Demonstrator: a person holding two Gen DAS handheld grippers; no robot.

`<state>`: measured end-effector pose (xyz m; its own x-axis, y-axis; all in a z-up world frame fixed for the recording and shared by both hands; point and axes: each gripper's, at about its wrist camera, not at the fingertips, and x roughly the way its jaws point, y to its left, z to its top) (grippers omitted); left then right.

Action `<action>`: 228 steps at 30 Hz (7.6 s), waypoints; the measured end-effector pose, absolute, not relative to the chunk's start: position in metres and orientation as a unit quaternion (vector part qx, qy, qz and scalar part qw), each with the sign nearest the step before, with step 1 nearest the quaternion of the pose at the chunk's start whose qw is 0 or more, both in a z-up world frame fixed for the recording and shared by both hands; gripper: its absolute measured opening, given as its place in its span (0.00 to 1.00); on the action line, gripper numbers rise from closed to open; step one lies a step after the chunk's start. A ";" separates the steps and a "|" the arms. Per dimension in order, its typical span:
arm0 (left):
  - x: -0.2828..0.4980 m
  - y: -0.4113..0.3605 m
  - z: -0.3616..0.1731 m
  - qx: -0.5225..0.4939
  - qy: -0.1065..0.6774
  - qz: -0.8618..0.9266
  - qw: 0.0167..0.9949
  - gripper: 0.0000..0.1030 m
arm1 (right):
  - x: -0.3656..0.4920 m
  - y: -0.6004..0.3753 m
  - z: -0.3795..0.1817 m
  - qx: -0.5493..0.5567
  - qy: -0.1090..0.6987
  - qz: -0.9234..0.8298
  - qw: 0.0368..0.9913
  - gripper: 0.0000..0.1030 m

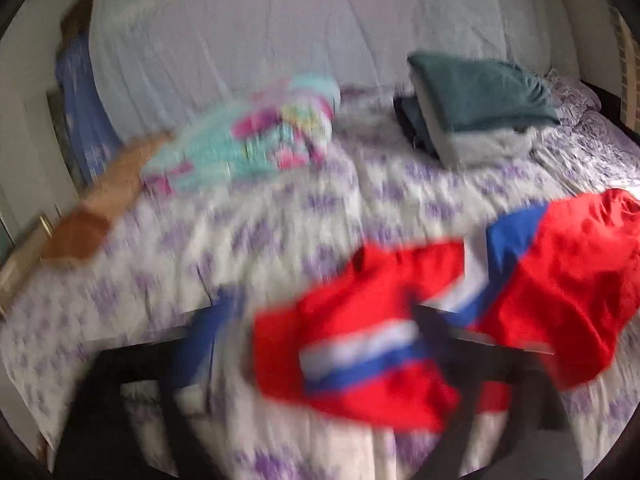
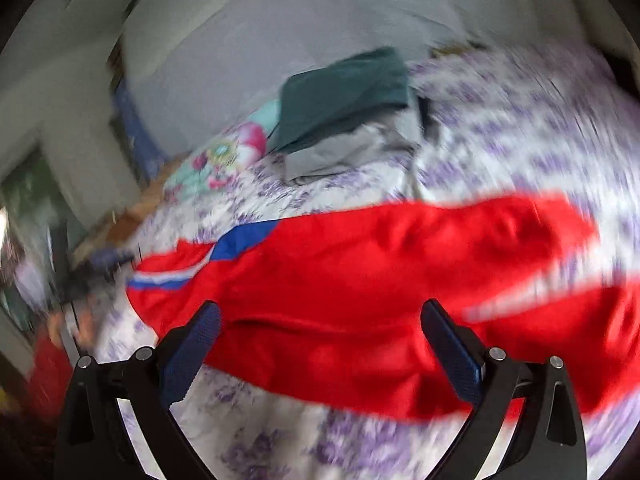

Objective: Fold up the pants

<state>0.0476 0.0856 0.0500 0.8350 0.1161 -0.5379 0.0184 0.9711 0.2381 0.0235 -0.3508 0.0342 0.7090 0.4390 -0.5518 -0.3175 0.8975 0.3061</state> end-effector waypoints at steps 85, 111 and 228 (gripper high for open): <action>-0.054 0.112 0.079 0.012 0.334 -0.096 0.938 0.86 | -0.158 -0.225 -0.022 -0.251 0.338 0.451 0.787 0.21; 0.068 0.114 0.055 0.060 0.427 -0.053 0.901 0.54 | -0.073 -0.556 0.026 0.189 0.322 0.016 0.928 0.65; 0.062 0.169 0.044 0.016 0.408 0.096 0.908 0.79 | 0.027 -0.446 -0.002 0.187 0.380 0.189 0.886 0.57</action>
